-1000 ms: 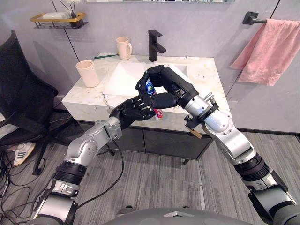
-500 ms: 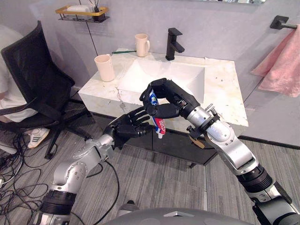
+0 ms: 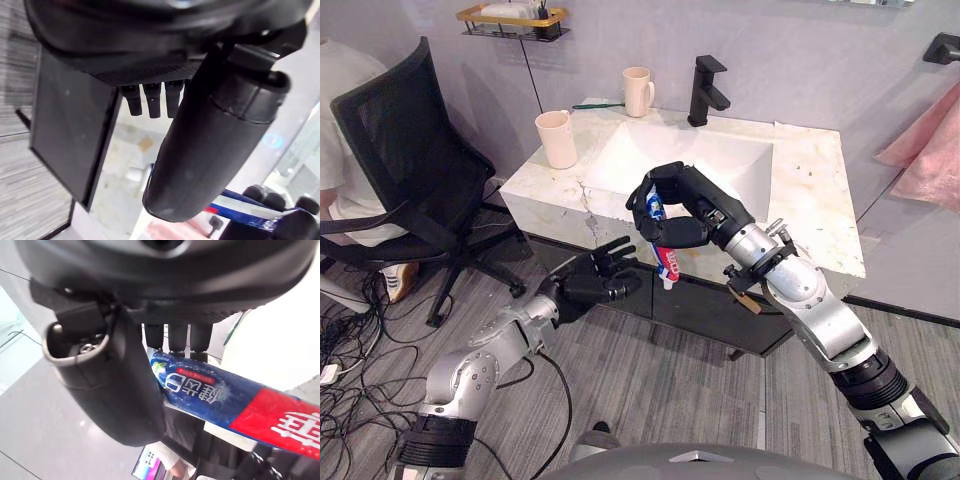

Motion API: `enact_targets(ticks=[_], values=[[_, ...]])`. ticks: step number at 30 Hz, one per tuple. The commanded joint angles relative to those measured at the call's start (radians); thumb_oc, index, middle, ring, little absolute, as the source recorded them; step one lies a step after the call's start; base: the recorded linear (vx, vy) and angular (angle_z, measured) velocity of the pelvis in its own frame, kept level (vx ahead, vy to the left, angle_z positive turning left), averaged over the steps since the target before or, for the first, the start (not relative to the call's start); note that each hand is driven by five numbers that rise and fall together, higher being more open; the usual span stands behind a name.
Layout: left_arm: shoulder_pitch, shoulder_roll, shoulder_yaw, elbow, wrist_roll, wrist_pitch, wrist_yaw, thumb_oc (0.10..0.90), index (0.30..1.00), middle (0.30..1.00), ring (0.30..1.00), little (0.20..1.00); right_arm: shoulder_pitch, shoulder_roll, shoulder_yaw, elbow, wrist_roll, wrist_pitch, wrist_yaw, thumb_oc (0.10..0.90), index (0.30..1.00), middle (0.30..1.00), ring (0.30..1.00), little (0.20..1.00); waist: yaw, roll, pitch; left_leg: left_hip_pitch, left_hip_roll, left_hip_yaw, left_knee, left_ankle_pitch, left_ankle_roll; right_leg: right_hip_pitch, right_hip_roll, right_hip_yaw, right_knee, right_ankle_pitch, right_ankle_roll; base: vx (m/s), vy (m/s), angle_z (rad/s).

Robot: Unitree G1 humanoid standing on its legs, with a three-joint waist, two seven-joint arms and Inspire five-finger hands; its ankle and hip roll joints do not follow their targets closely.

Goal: Organize the bathroom.

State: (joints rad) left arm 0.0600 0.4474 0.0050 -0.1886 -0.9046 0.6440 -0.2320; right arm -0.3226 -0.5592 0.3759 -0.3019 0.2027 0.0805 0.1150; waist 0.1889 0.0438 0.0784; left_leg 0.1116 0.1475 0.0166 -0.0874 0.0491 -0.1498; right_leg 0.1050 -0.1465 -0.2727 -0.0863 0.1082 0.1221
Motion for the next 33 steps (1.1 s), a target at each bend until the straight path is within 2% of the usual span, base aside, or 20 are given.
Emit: enact_targets(ticks=[1,3,5,7,9,12,13,14,17,19,23,33], values=[[-0.011,0.016,0.006,-0.033,-0.063,0.018,-0.035,0.800,0.900,0.900,0.900,0.900,-0.112,-0.004,-0.119,-0.120,0.020,-0.173,-0.050,0.400,0.300,0.300,0.300,0.300,0.002,-0.014,-0.059,-0.007,-0.009,-0.009,0.024,-0.042,0.035,0.054,-0.063,-0.004,0.010,-0.104,0.029,0.00,0.000,0.00],[0.017,0.012,0.009,-0.009,-0.061,0.017,0.005,0.800,0.900,0.900,0.900,0.900,-0.111,-0.015,-0.127,-0.121,0.025,-0.178,-0.048,0.400,0.300,0.300,0.300,0.300,0.006,-0.013,-0.058,-0.008,-0.010,-0.013,0.027,-0.044,0.036,0.055,-0.064,-0.006,0.009,-0.105,0.027,-0.01,0.018,0.00],[0.100,-0.036,0.073,0.129,-0.059,-0.127,0.141,0.800,0.900,0.900,0.900,0.900,-0.124,-0.038,-0.151,-0.123,0.032,-0.177,-0.055,0.400,0.300,0.300,0.300,0.300,0.027,-0.016,-0.058,-0.017,-0.017,-0.029,0.026,-0.042,0.038,0.056,-0.065,-0.017,0.009,-0.109,0.024,-0.03,0.047,0.02],[0.124,-0.057,0.102,0.191,-0.040,-0.164,0.139,0.800,0.900,0.900,0.900,0.900,-0.134,-0.031,-0.163,-0.114,0.027,-0.174,-0.054,0.400,0.300,0.300,0.300,0.300,0.037,-0.020,-0.059,-0.022,-0.019,-0.036,0.027,-0.041,0.038,0.056,-0.066,-0.021,0.009,-0.110,0.022,-0.01,0.015,0.10],[0.165,-0.082,0.133,0.289,0.062,-0.230,0.122,0.800,0.900,0.900,0.900,0.900,-0.159,-0.025,-0.176,-0.095,0.026,-0.173,-0.062,0.400,0.300,0.300,0.300,0.300,0.056,-0.028,-0.056,-0.020,-0.019,-0.045,0.026,-0.045,0.037,0.064,-0.063,-0.028,0.007,-0.117,0.019,0.01,-0.003,0.18],[0.194,-0.108,0.147,0.380,0.039,-0.279,0.105,0.800,0.900,0.900,0.900,0.900,-0.186,-0.029,-0.186,-0.079,0.035,-0.172,-0.072,0.400,0.300,0.300,0.300,0.300,0.071,-0.036,-0.053,-0.025,-0.020,-0.051,0.027,-0.042,0.036,0.067,-0.064,-0.041,0.008,-0.117,0.017,-0.01,0.007,0.11],[0.212,-0.124,0.154,0.506,0.112,-0.363,0.120,0.800,0.900,0.900,0.900,0.900,-0.226,-0.022,-0.180,-0.053,0.041,-0.165,-0.076,0.400,0.300,0.300,0.300,0.300,0.078,-0.041,-0.053,-0.029,-0.019,-0.052,0.029,-0.041,0.034,0.066,-0.065,-0.048,0.010,-0.117,0.014,-0.02,0.041,0.19],[0.214,-0.132,0.157,0.567,0.170,-0.398,0.143,0.800,0.900,0.900,0.900,0.900,-0.249,-0.022,-0.170,-0.044,0.047,-0.158,-0.083,0.400,0.300,0.300,0.300,0.300,0.082,-0.044,-0.055,-0.031,-0.019,-0.053,0.032,-0.041,0.033,0.066,-0.065,-0.050,0.011,-0.118,0.012,-0.01,0.044,0.22],[0.211,-0.133,0.157,0.601,0.194,-0.408,0.152,0.800,0.900,0.900,0.900,0.900,-0.261,-0.023,-0.163,-0.038,0.050,-0.155,-0.087,0.400,0.300,0.300,0.300,0.300,0.082,-0.045,-0.054,-0.031,-0.019,-0.053,0.033,-0.041,0.033,0.066,-0.066,-0.052,0.012,-0.119,0.011,0.00,0.010,0.08],[0.206,-0.151,0.157,0.763,0.239,-0.438,0.158,0.800,0.900,0.900,0.900,0.900,-0.325,-0.006,-0.127,-0.004,0.053,-0.146,-0.095,0.400,0.300,0.300,0.300,0.300,0.089,-0.048,-0.058,-0.033,-0.018,-0.054,0.034,-0.039,0.032,0.067,-0.069,-0.059,0.014,-0.120,0.011,-0.01,0.076,0.02],[0.208,-0.163,0.146,0.898,0.326,-0.469,0.167,0.800,0.900,0.900,0.900,0.900,-0.386,0.013,-0.093,0.032,0.054,-0.144,-0.105,0.400,0.300,0.300,0.300,0.300,0.099,-0.049,-0.063,-0.037,-0.018,-0.058,0.037,-0.037,0.030,0.067,-0.073,-0.068,0.015,-0.119,0.012,-0.01,0.052,0.00],[0.204,-0.187,0.137,1.148,0.439,-0.482,0.147,0.800,0.900,0.900,0.900,0.900,-0.518,0.062,-0.022,0.126,0.047,-0.180,-0.155,0.400,0.300,0.300,0.300,0.300,0.127,-0.060,-0.066,-0.050,-0.019,-0.047,0.084,-0.048,0.023,0.075,-0.101,-0.101,0.033,-0.118,0.021,0.01,0.071,0.03]])
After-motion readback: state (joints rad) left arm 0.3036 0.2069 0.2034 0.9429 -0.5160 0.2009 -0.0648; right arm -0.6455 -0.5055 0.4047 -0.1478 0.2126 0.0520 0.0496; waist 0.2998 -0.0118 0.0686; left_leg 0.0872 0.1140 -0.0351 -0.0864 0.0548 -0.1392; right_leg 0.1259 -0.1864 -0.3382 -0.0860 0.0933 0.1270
